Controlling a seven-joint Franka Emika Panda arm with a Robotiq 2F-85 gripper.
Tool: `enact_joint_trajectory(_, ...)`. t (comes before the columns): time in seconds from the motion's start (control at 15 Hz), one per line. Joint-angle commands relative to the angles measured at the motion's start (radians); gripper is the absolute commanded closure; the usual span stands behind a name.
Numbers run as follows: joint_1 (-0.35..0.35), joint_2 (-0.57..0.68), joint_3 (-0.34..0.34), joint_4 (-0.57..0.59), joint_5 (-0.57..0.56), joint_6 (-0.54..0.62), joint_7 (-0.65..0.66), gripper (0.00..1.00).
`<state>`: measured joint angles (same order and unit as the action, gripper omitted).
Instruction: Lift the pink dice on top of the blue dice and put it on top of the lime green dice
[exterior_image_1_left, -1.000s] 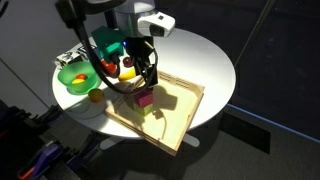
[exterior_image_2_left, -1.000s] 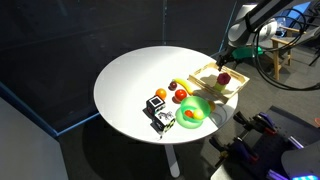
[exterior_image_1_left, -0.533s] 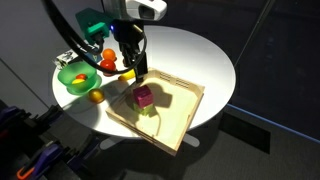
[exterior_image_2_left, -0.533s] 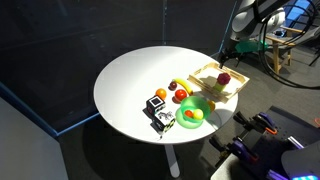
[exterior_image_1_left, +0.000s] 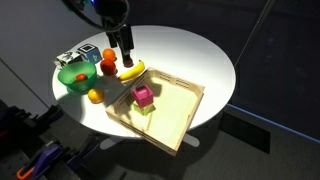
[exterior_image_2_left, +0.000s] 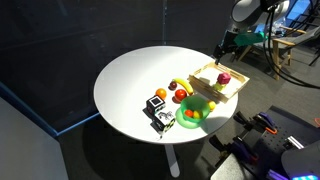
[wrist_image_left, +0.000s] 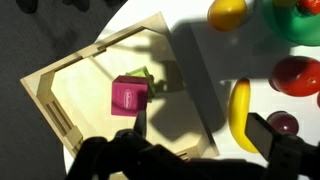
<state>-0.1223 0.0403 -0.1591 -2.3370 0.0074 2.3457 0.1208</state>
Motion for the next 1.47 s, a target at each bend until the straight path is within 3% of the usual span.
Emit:
enact_joint_trajectory(0.0,0.015,-0.083,0.029,-0.028,-0.008,-0.040,-0.012,0.00)
enact_joint_trajectory(0.87,0.058,-0.277,0.091,-0.030,0.015,-0.313,-0.048,0.00)
enact_joint_trajectory(1.4,0.069,-0.384,0.121,-0.039,0.016,-0.360,-0.030,0.00)
